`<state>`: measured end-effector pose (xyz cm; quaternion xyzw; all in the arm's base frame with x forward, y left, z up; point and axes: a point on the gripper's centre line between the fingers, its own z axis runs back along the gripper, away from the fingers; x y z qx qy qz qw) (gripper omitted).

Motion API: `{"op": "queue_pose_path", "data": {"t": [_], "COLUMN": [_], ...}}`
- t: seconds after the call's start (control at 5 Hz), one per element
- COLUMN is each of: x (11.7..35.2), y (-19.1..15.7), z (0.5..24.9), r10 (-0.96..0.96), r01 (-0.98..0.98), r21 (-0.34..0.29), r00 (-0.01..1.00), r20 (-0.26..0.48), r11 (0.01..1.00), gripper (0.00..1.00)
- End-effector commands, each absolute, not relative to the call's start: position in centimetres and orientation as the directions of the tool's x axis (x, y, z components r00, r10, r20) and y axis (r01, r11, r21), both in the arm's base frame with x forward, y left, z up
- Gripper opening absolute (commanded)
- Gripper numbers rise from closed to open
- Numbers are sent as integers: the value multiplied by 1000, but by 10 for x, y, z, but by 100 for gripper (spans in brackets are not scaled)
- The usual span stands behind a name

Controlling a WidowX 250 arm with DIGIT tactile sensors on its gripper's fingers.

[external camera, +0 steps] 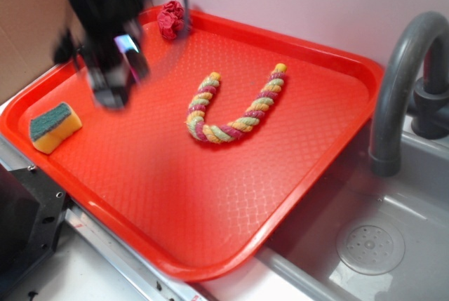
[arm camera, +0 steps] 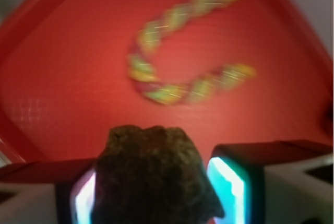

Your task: Grab the rock.

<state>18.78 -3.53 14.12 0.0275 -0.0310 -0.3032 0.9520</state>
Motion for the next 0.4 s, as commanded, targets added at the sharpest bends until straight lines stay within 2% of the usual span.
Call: {"op": "queue_pose_path", "data": {"t": [0.0, 0.2], "x": [145, 164], "y": [5, -12], "z": [207, 183], "r10": [-127, 117], "r01": [125, -122], "r21": [21, 36], "r00": [978, 987], "r20": [167, 110], "r11": [992, 992], "gripper": [0, 0]}}
